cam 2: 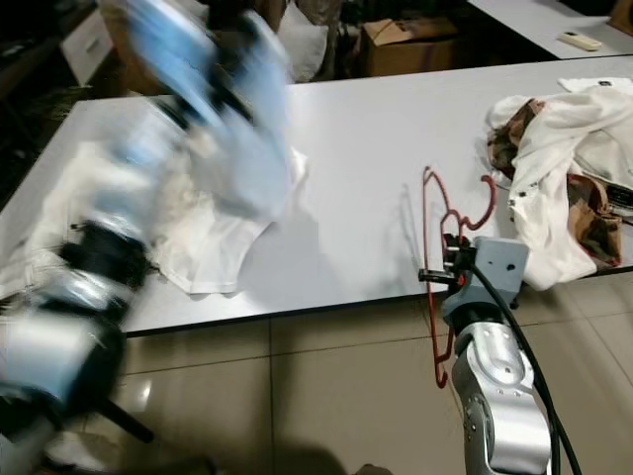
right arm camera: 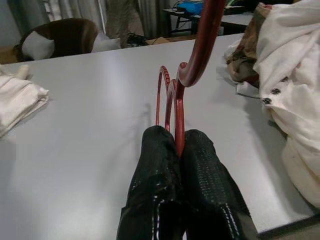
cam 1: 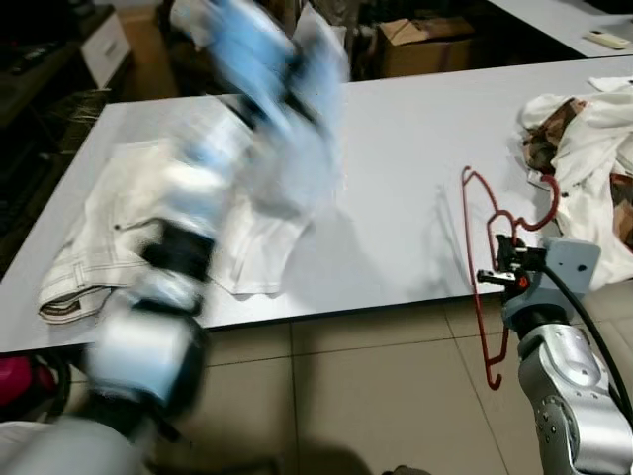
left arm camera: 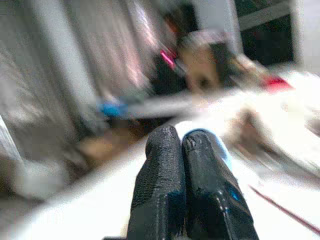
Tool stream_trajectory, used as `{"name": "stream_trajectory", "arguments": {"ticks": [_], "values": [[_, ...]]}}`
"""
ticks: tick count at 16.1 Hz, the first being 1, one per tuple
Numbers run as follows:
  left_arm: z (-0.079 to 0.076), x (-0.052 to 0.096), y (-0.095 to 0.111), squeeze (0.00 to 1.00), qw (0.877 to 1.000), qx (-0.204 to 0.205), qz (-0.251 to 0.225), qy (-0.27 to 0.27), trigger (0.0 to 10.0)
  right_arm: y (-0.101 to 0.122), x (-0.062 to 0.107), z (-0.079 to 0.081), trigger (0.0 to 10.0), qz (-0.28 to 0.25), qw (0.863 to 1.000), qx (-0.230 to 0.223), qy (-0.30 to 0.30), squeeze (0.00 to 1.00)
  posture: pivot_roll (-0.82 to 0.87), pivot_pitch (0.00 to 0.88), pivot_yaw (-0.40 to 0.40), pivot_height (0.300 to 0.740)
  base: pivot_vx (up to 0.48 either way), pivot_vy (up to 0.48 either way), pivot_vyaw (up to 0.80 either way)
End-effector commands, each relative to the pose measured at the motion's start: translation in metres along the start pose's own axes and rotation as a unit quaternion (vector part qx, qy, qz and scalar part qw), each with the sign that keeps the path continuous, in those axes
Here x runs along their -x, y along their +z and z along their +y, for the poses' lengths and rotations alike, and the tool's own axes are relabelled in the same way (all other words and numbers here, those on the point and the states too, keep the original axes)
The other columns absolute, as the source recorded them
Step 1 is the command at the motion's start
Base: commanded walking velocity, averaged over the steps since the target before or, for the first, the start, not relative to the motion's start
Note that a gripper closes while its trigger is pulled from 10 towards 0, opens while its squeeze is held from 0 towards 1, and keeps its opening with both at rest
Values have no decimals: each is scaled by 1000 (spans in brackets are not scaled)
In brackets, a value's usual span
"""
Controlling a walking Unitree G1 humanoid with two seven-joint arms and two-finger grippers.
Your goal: Hang hanger
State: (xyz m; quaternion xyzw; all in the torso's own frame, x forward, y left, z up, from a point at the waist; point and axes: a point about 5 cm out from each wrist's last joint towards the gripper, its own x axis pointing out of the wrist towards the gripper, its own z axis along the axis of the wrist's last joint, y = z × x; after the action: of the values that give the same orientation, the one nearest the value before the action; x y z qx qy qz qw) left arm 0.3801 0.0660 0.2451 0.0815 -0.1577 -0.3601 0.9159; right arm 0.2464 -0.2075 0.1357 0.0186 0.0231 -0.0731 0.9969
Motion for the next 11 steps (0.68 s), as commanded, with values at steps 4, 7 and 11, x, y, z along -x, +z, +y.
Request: {"name": "stream_trajectory", "arguments": {"ticks": [4,7,11], "values": [[-72,8,-55,1000,977,52,122,-169,10000,2,4,-6,10000,-8,1000,-6,-22,0,-237,0,129,740,0,0,0],[-81,15,-52,1000,962,56,124,-235,10000,-1,9,-9,10000,-4,1000,-6,-30,0,-234,0,128,740,0,0,0],[-76,38,-57,1000,935,9,166,-313,10000,-1,8,-6,10000,-1,1000,-7,-27,0,-231,0,126,740,0,0,0]]}}
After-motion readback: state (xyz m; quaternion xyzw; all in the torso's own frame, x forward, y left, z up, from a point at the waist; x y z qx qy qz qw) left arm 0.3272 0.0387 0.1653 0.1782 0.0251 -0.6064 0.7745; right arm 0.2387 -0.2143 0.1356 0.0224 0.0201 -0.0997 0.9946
